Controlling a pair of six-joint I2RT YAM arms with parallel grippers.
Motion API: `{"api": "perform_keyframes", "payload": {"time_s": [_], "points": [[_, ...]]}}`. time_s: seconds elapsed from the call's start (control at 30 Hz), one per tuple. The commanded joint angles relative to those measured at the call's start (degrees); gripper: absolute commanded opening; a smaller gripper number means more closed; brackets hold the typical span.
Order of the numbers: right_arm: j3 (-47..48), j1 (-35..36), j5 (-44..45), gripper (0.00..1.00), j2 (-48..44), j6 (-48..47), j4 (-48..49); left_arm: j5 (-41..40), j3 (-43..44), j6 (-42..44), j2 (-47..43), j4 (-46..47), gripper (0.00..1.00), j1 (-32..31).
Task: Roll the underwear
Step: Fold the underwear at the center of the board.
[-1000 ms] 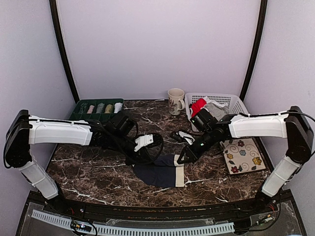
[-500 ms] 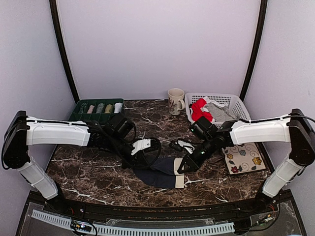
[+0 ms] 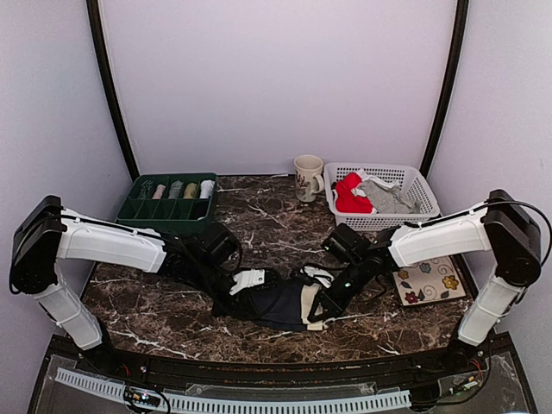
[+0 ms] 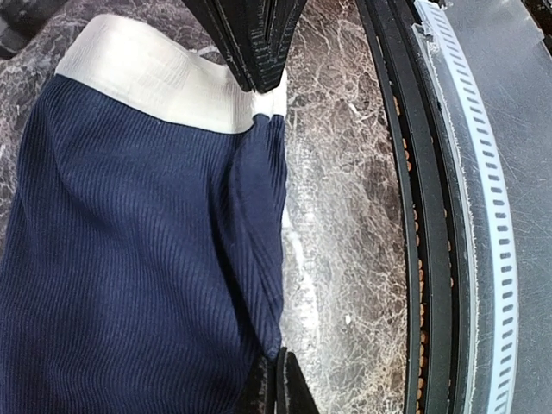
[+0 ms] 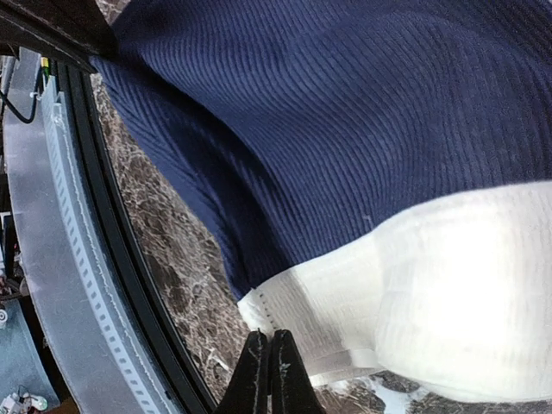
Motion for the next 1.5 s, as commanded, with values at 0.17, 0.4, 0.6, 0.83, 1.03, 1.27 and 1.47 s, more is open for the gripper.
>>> {"api": "perform_keyframes", "payload": {"time_s": [0.17,0.4,0.6,0.83,1.03,1.27,1.47], "points": [[0.2,0.0,3.3,0.0,0.5,-0.8,-1.3,-0.6,-1.8,-2.8,2.3,4.9,0.03,-1.3],[2.8,-0.9,4.8,0.0,-2.3,-1.9,-5.2,-1.4,-1.8,-2.7,0.8,4.8,0.03,-1.3],[3.1,-1.6,4.6,0.0,-3.9,-3.2,-7.4,-1.9,-1.3,-2.6,0.1,4.6,0.04,-1.3],[0.2,-1.5,3.4,0.0,-2.4,-4.5,-5.5,-1.9,-0.8,-2.7,2.0,5.0,0.11,-1.9],[0.6,-1.5,3.9,0.18,-2.3,-5.2,-6.4,-3.3,0.1,-5.4,1.7,4.1,0.36,-2.0],[2.8,-3.6,1.4,0.48,-10.0,-0.3,-7.5,-7.0,-1.7,-10.2,-8.0,4.9,0.53,-2.0],[4.4,-6.0,0.5,0.49,-9.8,11.4,1.1,-10.8,-1.9,-13.2,-9.6,9.4,0.5,-2.0]]}}
